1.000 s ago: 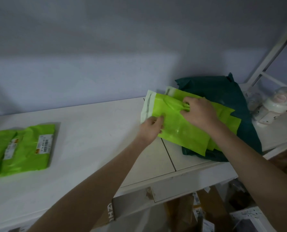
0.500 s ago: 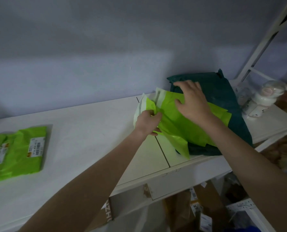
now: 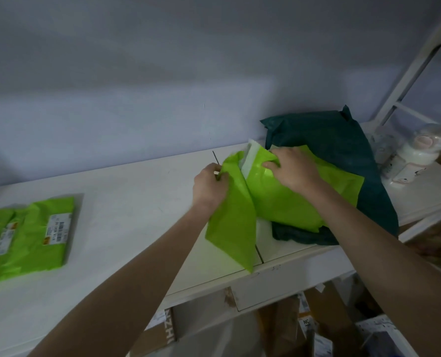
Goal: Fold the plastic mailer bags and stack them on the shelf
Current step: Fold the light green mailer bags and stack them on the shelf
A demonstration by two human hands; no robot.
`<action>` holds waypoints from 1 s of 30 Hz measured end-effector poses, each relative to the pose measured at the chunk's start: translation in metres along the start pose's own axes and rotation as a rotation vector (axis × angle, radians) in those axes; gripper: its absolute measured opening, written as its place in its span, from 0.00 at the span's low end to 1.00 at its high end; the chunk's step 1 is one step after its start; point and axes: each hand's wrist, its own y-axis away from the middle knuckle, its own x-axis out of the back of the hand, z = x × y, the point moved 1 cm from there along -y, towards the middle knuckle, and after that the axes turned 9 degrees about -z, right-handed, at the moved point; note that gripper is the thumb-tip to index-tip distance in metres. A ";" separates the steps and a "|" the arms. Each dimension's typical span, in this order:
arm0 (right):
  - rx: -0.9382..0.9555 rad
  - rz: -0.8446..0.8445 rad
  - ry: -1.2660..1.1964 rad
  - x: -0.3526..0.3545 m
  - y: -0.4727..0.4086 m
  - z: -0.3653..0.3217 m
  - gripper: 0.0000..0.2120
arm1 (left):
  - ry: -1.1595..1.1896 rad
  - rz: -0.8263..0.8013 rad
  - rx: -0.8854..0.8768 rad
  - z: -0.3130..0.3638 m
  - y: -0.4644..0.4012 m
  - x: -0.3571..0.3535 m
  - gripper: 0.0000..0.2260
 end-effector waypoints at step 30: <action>0.051 -0.323 -0.879 0.013 -0.001 -0.126 0.21 | 0.182 0.239 -0.326 0.023 0.017 0.078 0.09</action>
